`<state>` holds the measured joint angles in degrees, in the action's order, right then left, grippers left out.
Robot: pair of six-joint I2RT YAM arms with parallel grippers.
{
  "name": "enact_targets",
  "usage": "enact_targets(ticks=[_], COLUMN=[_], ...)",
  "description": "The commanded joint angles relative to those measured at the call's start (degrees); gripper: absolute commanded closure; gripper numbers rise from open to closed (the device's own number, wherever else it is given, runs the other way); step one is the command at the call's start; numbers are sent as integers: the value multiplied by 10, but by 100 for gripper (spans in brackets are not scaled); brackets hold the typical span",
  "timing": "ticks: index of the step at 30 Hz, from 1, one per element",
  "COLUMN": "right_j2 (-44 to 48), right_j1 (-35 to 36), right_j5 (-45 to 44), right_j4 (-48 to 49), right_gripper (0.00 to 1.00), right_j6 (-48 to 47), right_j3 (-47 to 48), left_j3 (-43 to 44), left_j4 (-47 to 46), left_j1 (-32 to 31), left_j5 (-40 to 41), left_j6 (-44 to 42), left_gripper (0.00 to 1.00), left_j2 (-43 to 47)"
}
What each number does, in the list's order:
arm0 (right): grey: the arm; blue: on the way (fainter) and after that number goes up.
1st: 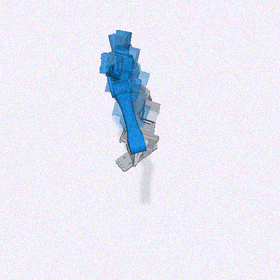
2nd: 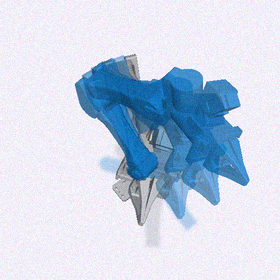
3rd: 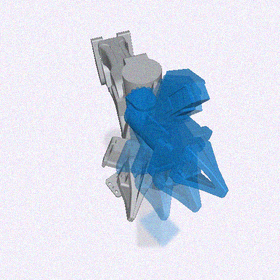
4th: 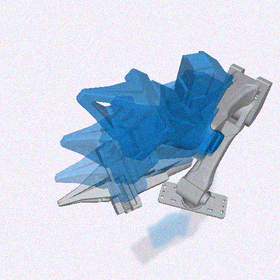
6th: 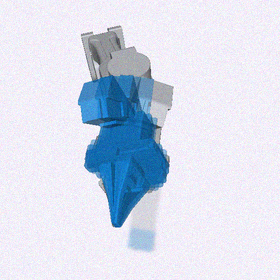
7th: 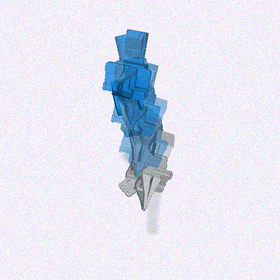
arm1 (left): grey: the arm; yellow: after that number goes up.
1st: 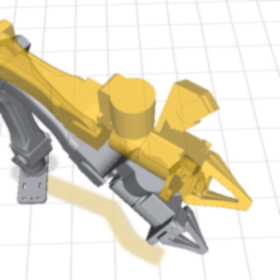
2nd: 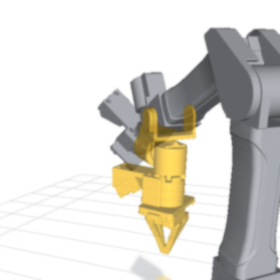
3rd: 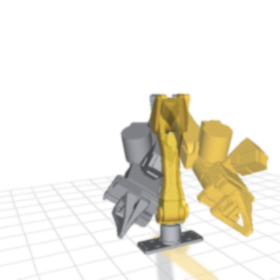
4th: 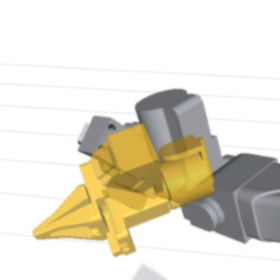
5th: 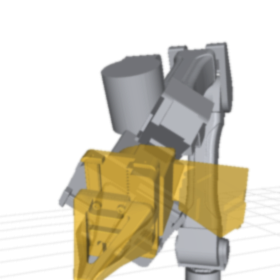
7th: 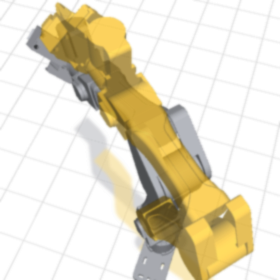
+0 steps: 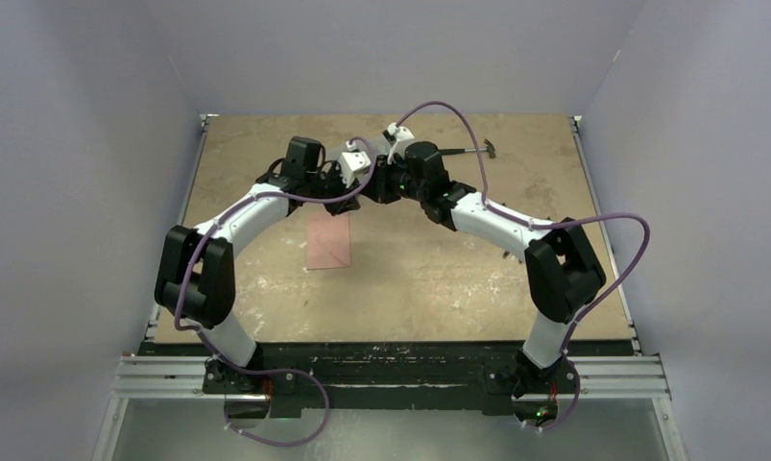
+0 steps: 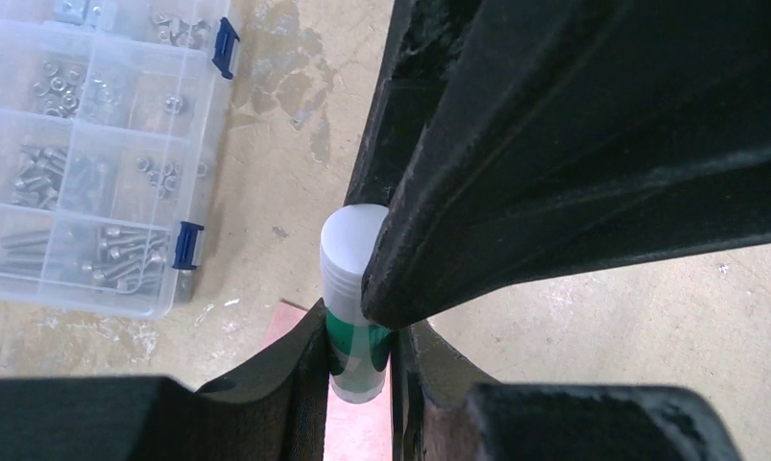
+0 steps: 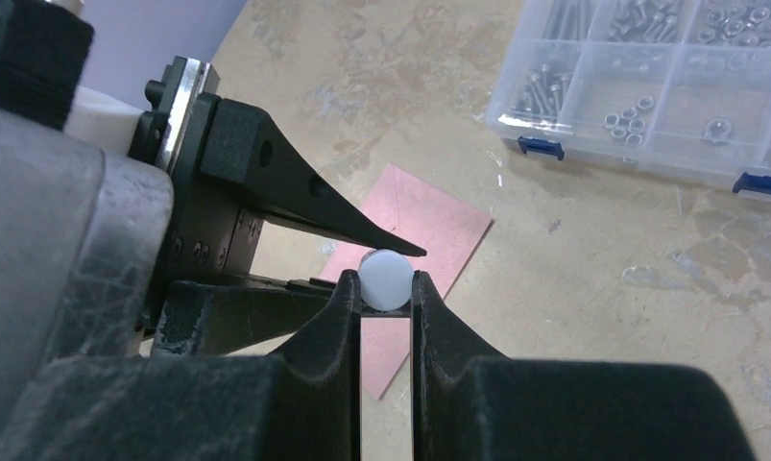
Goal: Place the letter into the envelope and seal it
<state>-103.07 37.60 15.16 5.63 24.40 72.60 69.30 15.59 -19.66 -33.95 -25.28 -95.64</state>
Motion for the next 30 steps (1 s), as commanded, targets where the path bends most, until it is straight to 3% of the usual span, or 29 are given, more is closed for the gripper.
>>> enact_targets(ticks=[1,6,13,17,21,26,30], right_j2=[-84,-71,-30,-32,-23,-4,23], right_j1=[79,78,-2,-28,-40,-49,-49], right_j5=[90,99,96,94,83,74,83], right_j4=[-281,-289,-308,-312,-284,-247,-214], right_gripper=[100,100,100,93,74,39,26], right_j6=[-20,-10,45,71,90,100,104], right_j3=[-104,-90,80,180,235,270,258], left_j3=[142,118,-24,-70,-88,-90,-85], left_j4=[-348,-343,-289,-227,-197,-190,-188], left_j1=[7,16,20,20,21,21,22], left_j5=[-76,-86,-138,-150,-156,-166,-178], left_j6=[22,33,61,62,61,72,84], left_gripper=[100,100,100,100,100,100,100], left_j2=[60,70,115,130,135,129,120])
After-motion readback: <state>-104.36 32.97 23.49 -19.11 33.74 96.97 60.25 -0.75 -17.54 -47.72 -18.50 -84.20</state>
